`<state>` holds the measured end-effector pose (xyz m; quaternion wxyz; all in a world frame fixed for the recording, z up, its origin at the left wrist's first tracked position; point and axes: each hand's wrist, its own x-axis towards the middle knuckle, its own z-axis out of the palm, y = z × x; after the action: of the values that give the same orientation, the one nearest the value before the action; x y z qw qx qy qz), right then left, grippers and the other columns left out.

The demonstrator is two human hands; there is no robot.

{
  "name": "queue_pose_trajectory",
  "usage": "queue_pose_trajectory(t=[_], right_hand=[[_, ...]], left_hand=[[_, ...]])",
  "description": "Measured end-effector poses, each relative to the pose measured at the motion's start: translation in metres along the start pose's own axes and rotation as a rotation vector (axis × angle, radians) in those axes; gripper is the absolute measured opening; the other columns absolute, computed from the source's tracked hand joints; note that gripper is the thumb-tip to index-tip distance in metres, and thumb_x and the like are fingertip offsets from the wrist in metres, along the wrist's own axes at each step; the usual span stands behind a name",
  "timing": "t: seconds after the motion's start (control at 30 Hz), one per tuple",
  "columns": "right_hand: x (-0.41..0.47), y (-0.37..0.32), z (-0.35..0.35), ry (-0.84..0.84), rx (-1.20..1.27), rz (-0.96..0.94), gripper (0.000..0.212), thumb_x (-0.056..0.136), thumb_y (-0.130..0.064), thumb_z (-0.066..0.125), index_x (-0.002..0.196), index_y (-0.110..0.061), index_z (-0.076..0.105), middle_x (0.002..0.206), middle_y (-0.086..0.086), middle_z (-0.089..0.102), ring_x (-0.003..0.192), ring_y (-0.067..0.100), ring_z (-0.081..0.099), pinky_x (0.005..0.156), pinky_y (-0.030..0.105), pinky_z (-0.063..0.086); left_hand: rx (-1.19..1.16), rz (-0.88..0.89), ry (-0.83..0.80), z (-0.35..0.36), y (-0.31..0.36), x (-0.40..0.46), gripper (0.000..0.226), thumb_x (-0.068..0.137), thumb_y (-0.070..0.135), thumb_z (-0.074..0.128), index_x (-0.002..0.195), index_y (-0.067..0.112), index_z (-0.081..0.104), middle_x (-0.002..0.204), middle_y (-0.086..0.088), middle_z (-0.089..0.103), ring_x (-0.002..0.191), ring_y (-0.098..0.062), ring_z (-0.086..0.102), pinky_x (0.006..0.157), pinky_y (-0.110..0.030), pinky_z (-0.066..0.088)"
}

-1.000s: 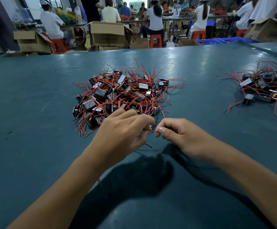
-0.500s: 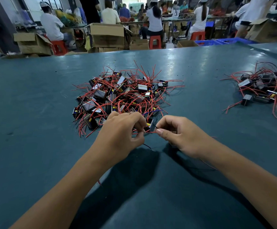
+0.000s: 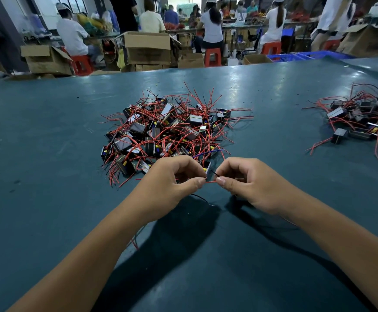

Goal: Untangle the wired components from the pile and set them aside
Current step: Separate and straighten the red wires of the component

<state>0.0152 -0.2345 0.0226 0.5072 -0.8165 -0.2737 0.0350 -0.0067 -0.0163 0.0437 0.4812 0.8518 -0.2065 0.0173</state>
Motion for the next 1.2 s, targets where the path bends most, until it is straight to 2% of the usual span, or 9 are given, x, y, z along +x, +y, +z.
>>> queue_pose_trajectory(t=[0.17, 0.27, 0.37, 0.47, 0.63, 0.73, 0.83, 1.03, 1.2], right_hand=[[-0.003, 0.0, -0.007, -0.053, 0.013, 0.006, 0.011, 0.093, -0.016, 0.069, 0.086, -0.024, 0.065, 0.067, -0.018, 0.06, 0.06, -0.001, 0.05, 0.059, 0.012, 0.04], [-0.004, 0.0, -0.009, -0.065, 0.023, 0.025, 0.009, 0.093, -0.017, 0.069, 0.087, -0.022, 0.065, 0.069, -0.012, 0.061, 0.063, 0.006, 0.053, 0.062, 0.02, 0.044], [-0.005, -0.001, -0.009, -0.069, 0.044, 0.037, 0.009, 0.093, -0.015, 0.069, 0.086, -0.02, 0.065, 0.067, -0.01, 0.061, 0.062, 0.007, 0.054, 0.062, 0.018, 0.045], [-0.006, -0.002, -0.01, -0.09, 0.062, 0.055, 0.009, 0.093, -0.013, 0.068, 0.086, -0.018, 0.065, 0.065, -0.01, 0.061, 0.062, 0.006, 0.054, 0.061, 0.015, 0.044], [-0.008, -0.004, -0.011, -0.118, 0.056, 0.09, 0.01, 0.093, -0.014, 0.068, 0.086, -0.018, 0.064, 0.067, -0.007, 0.06, 0.063, 0.008, 0.052, 0.061, 0.019, 0.043], [-0.009, -0.007, -0.012, -0.13, 0.048, 0.101, 0.01, 0.094, -0.013, 0.067, 0.085, -0.017, 0.063, 0.067, -0.006, 0.059, 0.063, 0.009, 0.052, 0.062, 0.022, 0.043], [-0.009, -0.008, -0.012, -0.137, 0.068, 0.11, 0.011, 0.094, -0.011, 0.066, 0.085, -0.016, 0.063, 0.067, -0.007, 0.059, 0.063, 0.008, 0.051, 0.061, 0.019, 0.043], [-0.009, -0.007, -0.013, -0.135, 0.091, 0.128, 0.008, 0.093, -0.01, 0.066, 0.086, -0.013, 0.063, 0.065, -0.006, 0.06, 0.06, 0.006, 0.053, 0.058, 0.015, 0.043], [-0.011, -0.007, -0.024, -0.134, 0.089, 0.178, 0.006, 0.093, -0.015, 0.068, 0.088, -0.015, 0.065, 0.075, 0.001, 0.067, 0.07, 0.011, 0.063, 0.064, 0.017, 0.049]], left_hand=[[-0.029, -0.032, -0.02, 0.0, 0.0, -0.001, 0.005, 0.09, 0.011, 0.073, 0.092, 0.014, 0.071, 0.084, 0.0, 0.071, 0.074, -0.005, 0.061, 0.07, -0.015, 0.048], [-0.015, -0.023, -0.016, 0.002, 0.001, -0.003, 0.008, 0.091, 0.008, 0.071, 0.095, 0.015, 0.07, 0.086, -0.002, 0.071, 0.077, -0.011, 0.063, 0.072, -0.019, 0.049], [-0.013, 0.007, -0.01, 0.003, 0.002, -0.005, 0.01, 0.091, 0.006, 0.07, 0.095, 0.015, 0.069, 0.088, -0.003, 0.071, 0.084, -0.02, 0.065, 0.077, -0.025, 0.051], [0.01, 0.028, -0.008, 0.001, 0.003, -0.006, 0.011, 0.089, 0.007, 0.071, 0.095, 0.016, 0.07, 0.087, 0.001, 0.071, 0.084, -0.016, 0.066, 0.077, -0.022, 0.052], [0.184, 0.124, 0.037, 0.002, 0.005, -0.008, 0.013, 0.086, 0.005, 0.074, 0.093, 0.015, 0.071, 0.084, 0.009, 0.071, 0.08, -0.014, 0.065, 0.078, -0.03, 0.053], [0.331, 0.231, 0.07, 0.004, 0.008, -0.009, 0.015, 0.084, 0.004, 0.075, 0.091, 0.017, 0.071, 0.081, 0.015, 0.068, 0.079, -0.008, 0.061, 0.076, -0.018, 0.047], [0.421, 0.254, 0.101, 0.005, 0.008, -0.009, 0.016, 0.083, 0.007, 0.075, 0.091, 0.02, 0.07, 0.081, 0.014, 0.067, 0.08, -0.005, 0.056, 0.081, -0.011, 0.033], [0.505, 0.353, 0.063, -0.001, 0.007, -0.009, 0.016, 0.084, 0.004, 0.073, 0.095, 0.015, 0.072, 0.085, 0.013, 0.067, 0.079, -0.005, 0.053, 0.083, -0.026, 0.035], [0.396, 0.247, 0.04, -0.009, 0.001, -0.006, 0.018, 0.089, 0.004, 0.07, 0.097, 0.02, 0.07, 0.091, 0.016, 0.065, 0.088, -0.006, 0.057, 0.085, -0.026, 0.041]])
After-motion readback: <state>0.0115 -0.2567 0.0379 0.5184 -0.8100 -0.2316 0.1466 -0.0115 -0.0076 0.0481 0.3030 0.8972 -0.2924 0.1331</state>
